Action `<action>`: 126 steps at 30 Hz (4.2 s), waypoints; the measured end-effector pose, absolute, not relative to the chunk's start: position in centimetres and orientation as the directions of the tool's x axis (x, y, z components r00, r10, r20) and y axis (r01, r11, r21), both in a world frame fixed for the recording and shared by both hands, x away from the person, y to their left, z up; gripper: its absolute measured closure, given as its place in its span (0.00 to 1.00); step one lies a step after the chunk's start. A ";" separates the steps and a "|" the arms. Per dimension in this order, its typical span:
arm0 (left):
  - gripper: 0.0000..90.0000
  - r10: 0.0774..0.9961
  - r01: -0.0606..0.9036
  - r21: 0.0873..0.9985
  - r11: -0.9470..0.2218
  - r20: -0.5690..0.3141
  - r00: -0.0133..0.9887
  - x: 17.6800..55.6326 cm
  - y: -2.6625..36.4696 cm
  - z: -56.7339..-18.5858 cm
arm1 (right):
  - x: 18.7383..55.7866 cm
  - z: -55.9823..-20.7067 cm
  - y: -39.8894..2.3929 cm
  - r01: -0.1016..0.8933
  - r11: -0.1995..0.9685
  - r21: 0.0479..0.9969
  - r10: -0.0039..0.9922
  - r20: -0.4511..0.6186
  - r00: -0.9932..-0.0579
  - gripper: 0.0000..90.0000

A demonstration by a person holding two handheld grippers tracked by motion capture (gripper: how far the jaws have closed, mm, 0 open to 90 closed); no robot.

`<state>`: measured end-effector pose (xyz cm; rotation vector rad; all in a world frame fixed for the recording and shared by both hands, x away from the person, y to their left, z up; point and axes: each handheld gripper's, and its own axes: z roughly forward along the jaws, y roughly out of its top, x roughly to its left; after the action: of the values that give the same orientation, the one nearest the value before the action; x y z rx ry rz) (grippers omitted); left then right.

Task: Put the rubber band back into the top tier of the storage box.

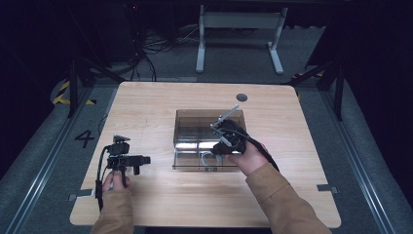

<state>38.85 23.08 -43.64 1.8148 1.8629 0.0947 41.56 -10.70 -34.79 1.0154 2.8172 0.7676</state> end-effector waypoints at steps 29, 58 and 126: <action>0.18 0.941 0.906 0.409 0.109 -0.337 0.039 39.0 23.2 -43.6 | 39.2 -30.8 -16.3 0.545 0.590 0.595 0.632 0.078 -0.771 0.71; 0.18 0.940 0.908 0.406 0.109 -0.340 0.039 39.2 23.1 -43.7 | 38.6 -32.1 -26.9 0.624 0.475 0.620 0.775 0.040 -0.630 0.60; 0.18 0.937 0.911 0.401 0.100 -0.347 0.049 39.3 22.9 -43.8 | 37.3 -44.6 -29.9 0.646 0.491 0.585 0.783 0.030 -0.621 0.56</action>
<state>39.33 22.87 -43.76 1.8022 1.8524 0.0634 37.32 -29.94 -44.59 1.2206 2.4965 0.8265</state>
